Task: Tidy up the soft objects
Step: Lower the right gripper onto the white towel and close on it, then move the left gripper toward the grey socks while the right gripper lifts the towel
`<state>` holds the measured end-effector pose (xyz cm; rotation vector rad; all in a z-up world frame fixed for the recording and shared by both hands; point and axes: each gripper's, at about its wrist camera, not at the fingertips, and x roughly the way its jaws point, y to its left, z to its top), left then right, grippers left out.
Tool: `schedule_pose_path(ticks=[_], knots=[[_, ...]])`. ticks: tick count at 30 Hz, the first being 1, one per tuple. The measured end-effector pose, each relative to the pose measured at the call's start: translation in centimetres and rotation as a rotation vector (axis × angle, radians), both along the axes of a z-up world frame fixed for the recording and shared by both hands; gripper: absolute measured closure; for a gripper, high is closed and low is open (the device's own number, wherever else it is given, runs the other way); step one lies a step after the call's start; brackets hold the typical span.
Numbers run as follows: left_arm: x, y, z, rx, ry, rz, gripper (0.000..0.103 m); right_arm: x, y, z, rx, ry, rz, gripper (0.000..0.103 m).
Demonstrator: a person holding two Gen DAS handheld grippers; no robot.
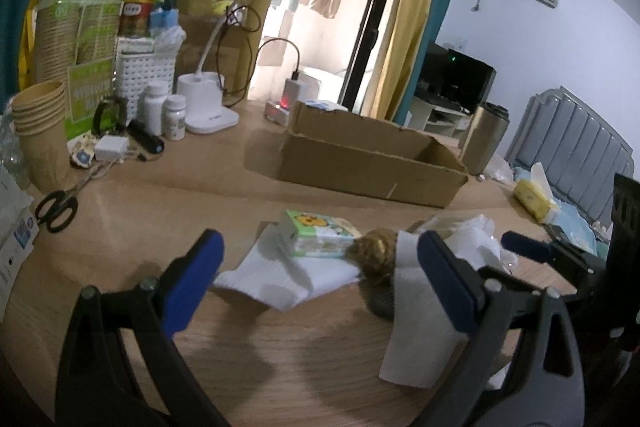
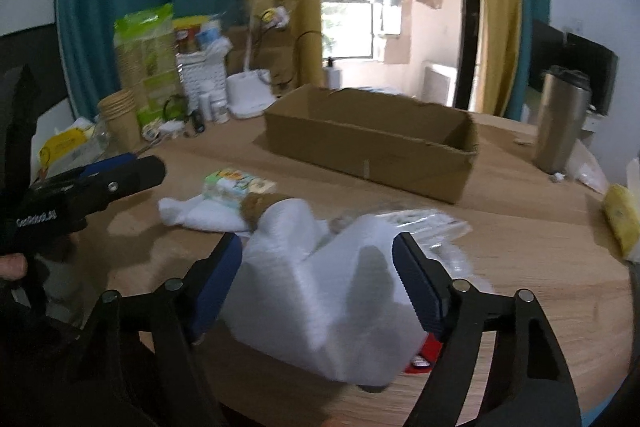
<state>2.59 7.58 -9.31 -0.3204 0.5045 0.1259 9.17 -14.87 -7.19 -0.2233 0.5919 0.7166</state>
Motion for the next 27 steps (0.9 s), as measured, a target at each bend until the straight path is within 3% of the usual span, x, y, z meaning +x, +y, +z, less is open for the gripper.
schedule_pose_path(ticks=[7,9,11,19,27], knots=[[0.1,0.1,-0.1,-0.002,0.005,0.004,0.004,-0.4,1.4,-0.7,-0.007,0.031,0.058,0.054],[0.1,0.1,-0.1,-0.002,0.007,0.002,0.004,-0.4,1.7,-1.1,-0.020,0.045,0.072,0.067],[0.2,0.0,-0.1,0.001,0.012,-0.001,0.004,-0.3,1.7,-1.4,-0.024,0.056,0.083,0.091],[0.7,-1.0,0.0,0.020,0.025,-0.018,0.004,-0.5,0.4,0.3,0.051,0.023,0.084,0.095],[1.3,-2.3,0.1,0.040,0.037,-0.049,0.004,1.1,-3.8,4.0,0.132,-0.068,-0.019,0.095]])
